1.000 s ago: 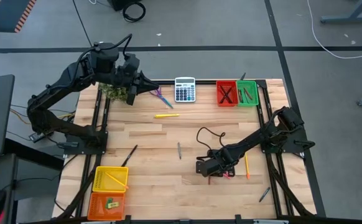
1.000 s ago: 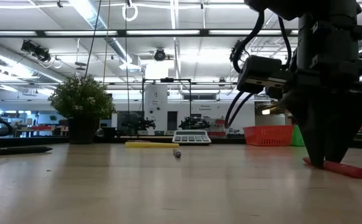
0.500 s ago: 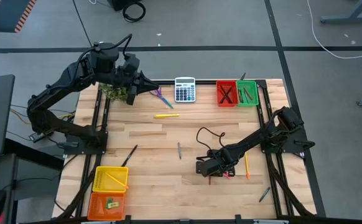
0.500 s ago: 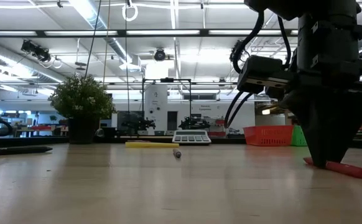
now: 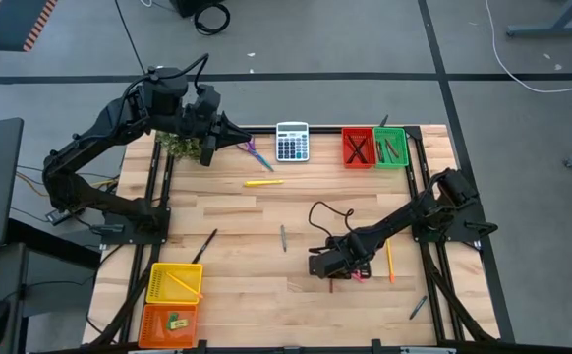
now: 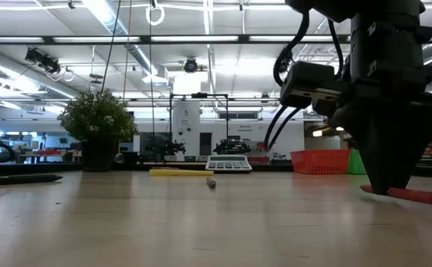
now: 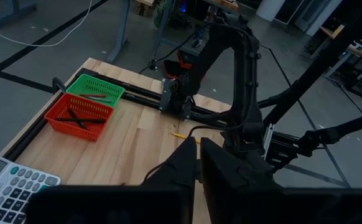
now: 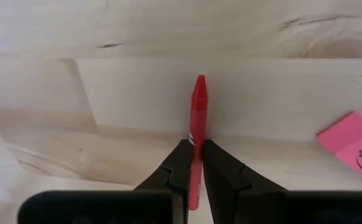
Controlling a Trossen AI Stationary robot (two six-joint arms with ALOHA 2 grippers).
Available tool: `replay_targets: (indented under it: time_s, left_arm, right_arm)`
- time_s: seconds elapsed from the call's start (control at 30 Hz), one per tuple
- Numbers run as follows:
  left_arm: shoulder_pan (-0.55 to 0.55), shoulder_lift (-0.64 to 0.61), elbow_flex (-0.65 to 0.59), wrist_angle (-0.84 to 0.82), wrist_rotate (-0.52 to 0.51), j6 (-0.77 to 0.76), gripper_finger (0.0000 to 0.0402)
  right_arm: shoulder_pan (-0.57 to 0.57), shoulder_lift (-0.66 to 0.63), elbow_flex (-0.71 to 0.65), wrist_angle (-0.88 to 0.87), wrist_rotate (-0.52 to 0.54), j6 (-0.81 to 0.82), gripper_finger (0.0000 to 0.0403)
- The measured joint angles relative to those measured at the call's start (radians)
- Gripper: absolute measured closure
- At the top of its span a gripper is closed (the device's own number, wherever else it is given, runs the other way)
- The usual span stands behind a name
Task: Sort crayons/erasers/pens/pencils in bins
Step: Put the red crayon into the green bin
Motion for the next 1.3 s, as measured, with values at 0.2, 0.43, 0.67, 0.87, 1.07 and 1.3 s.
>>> replay_targets:
  time_s: [0.2, 0.43, 0.67, 0.87, 1.07, 1.3]
  left_arm:
    - [0.0, 0.0, 0.0, -0.002, 0.0, 0.0, 0.0377]
    - [0.0, 0.0, 0.0, -0.009, 0.0, 0.015, 0.0368]
    - [0.0, 0.0, 0.0, -0.009, 0.006, 0.015, 0.0376]
    - [0.0, 0.0, 0.0, -0.009, 0.042, 0.015, 0.037]
    - [0.0, 0.0, 0.0, -0.021, 0.06, 0.015, 0.0368]
    - [-0.006, -0.001, 0.0, -0.097, 0.118, 0.015, 0.0372]
  right_arm:
    - [0.0, -0.035, 0.002, -0.024, -0.003, -0.006, 0.0362]
    - [-0.005, -0.101, 0.003, -0.136, 0.017, -0.012, 0.0362]
    - [-0.066, -0.209, 0.004, -0.342, 0.054, -0.093, 0.0361]
    - [-0.171, -0.303, -0.011, -0.49, 0.064, -0.215, 0.0361]
    - [-0.313, -0.385, -0.042, -0.605, 0.079, -0.353, 0.0361]
    - [-0.534, -0.477, -0.042, -0.712, 0.113, -0.56, 0.0361]
